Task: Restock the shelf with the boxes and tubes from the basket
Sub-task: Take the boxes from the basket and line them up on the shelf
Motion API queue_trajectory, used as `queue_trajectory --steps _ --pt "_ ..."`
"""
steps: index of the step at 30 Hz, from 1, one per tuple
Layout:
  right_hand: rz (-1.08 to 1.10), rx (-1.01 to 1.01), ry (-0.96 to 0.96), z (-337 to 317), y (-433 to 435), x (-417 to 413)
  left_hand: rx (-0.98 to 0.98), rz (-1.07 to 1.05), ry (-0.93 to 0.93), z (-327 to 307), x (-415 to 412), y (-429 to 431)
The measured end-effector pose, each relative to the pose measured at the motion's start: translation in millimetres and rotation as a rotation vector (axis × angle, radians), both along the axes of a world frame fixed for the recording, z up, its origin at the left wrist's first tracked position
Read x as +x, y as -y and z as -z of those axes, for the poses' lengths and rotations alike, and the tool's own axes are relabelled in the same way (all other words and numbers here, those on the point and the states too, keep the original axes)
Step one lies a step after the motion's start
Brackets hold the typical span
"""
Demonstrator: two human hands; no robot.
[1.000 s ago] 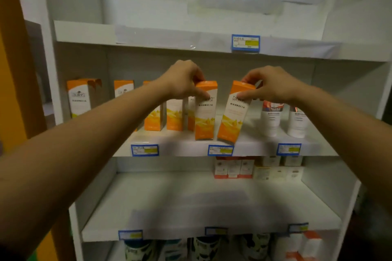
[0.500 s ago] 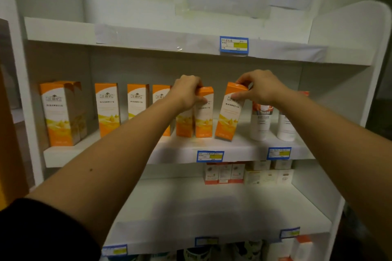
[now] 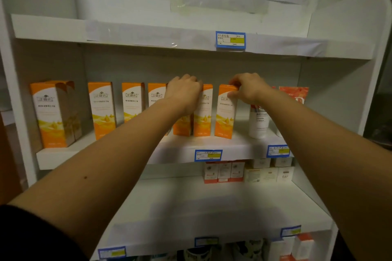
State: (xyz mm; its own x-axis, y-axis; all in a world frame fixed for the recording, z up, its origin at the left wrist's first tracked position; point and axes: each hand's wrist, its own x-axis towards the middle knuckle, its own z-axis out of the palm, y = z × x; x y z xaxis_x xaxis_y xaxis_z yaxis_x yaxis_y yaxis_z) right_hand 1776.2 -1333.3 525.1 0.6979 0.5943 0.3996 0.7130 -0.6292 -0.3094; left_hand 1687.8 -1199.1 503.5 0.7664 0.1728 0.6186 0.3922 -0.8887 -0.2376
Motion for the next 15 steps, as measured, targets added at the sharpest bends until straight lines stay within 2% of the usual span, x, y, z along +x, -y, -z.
queue_trajectory --steps 6,15 --pt "0.019 -0.063 0.023 7.6 -1.9 3.8 -0.006 -0.022 -0.046 3.1 -7.5 4.9" --pt "0.015 0.041 0.356 46.0 16.4 -22.7 -0.017 -0.001 0.020 29.8 -51.5 4.1"
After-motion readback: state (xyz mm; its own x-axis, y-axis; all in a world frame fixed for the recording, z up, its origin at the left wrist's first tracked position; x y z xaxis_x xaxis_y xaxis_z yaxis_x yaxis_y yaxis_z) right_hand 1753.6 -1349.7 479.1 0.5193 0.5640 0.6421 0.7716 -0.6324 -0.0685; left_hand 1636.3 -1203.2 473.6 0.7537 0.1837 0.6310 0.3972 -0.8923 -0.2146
